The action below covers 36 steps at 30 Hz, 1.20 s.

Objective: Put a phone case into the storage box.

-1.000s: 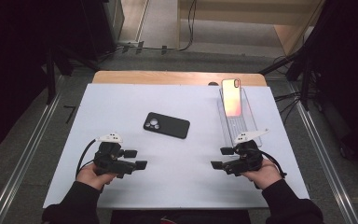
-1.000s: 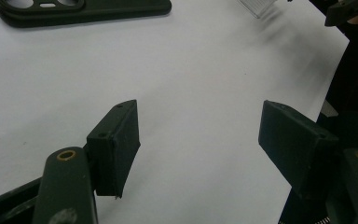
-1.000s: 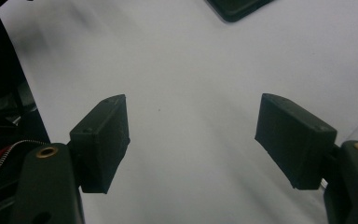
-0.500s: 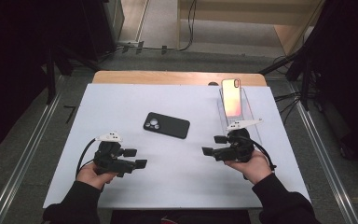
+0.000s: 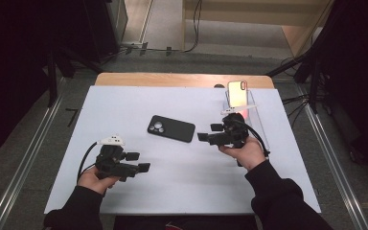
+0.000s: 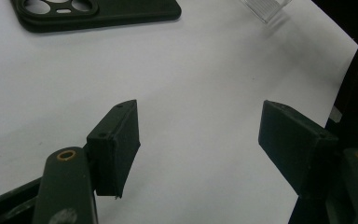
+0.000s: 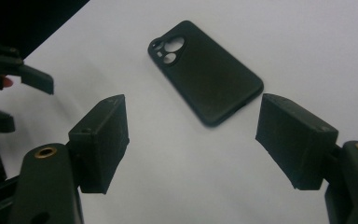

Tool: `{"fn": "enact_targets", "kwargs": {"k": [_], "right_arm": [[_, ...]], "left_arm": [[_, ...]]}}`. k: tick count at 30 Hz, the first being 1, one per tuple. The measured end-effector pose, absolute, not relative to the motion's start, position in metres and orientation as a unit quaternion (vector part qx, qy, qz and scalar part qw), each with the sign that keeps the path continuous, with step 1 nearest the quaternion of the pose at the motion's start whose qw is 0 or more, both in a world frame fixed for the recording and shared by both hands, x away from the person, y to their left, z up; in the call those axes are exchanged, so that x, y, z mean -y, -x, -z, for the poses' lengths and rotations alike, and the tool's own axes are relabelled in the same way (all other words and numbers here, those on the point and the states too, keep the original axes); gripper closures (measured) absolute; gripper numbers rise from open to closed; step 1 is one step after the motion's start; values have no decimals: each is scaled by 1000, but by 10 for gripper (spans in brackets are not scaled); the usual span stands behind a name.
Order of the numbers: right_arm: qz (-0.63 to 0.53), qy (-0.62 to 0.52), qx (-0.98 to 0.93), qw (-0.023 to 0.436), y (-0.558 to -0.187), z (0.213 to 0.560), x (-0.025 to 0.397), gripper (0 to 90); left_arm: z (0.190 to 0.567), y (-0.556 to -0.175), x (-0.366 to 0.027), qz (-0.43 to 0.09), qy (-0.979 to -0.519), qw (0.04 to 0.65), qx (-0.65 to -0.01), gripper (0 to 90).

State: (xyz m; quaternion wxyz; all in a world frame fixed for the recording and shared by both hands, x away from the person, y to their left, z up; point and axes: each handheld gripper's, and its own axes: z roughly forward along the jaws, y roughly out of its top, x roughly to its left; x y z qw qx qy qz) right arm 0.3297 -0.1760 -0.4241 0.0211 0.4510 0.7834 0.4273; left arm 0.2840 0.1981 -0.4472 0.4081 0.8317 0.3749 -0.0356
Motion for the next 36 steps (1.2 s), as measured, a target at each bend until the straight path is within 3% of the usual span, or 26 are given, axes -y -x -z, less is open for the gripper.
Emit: {"fn": "enact_targets", "kwargs": {"k": [25, 32, 36], "right_arm": [[-399, -468, -788, 32, -401, 442, 128, 260], [-382, -473, -793, 40, -419, 449, 120, 381], [-379, -477, -792, 43, -429, 455, 117, 505]], "left_arm": [[449, -280, -202, 27, -833, 403, -379, 294], [449, -280, -203, 26, -831, 404, -381, 294], [449, -280, -203, 27, -831, 405, -380, 294]]}}
